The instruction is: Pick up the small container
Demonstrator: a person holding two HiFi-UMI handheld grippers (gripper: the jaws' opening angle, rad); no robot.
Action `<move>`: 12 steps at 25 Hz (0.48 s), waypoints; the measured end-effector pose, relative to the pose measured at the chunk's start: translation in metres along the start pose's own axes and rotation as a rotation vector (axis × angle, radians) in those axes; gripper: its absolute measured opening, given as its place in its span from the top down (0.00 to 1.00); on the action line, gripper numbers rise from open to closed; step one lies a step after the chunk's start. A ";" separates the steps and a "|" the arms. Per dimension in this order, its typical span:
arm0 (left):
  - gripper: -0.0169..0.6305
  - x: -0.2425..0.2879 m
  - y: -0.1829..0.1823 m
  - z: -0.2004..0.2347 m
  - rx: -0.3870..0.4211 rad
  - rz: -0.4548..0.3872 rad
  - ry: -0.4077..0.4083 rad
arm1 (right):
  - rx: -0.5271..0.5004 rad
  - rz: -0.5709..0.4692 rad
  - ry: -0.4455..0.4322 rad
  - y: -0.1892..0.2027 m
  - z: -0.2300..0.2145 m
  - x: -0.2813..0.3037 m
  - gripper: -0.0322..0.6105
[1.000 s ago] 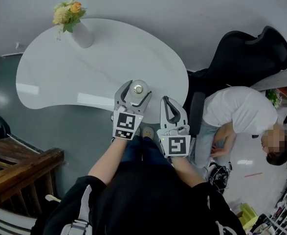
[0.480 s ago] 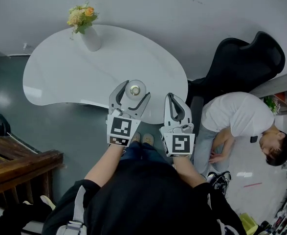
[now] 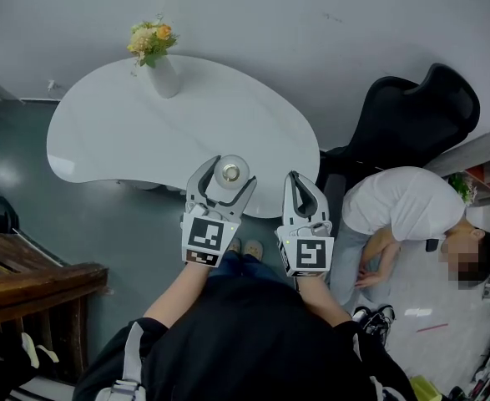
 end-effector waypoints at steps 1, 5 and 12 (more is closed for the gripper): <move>0.46 -0.002 0.001 -0.001 -0.003 0.001 0.001 | 0.004 0.000 0.000 0.000 0.001 -0.001 0.91; 0.46 -0.006 0.002 -0.002 -0.007 0.004 -0.004 | 0.006 0.001 -0.001 0.001 0.003 -0.005 0.91; 0.46 -0.012 0.001 -0.007 -0.009 -0.005 -0.020 | 0.004 -0.006 -0.001 0.001 0.005 -0.013 0.91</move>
Point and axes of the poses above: the fingertips, and each gripper's own axes: x forward along the fingers, z to its left, y out of its underside, the point moved 9 cm from there along -x, backward along the fingers, and after that the axes turned 2 degrees about z, right-handed, at the moved point
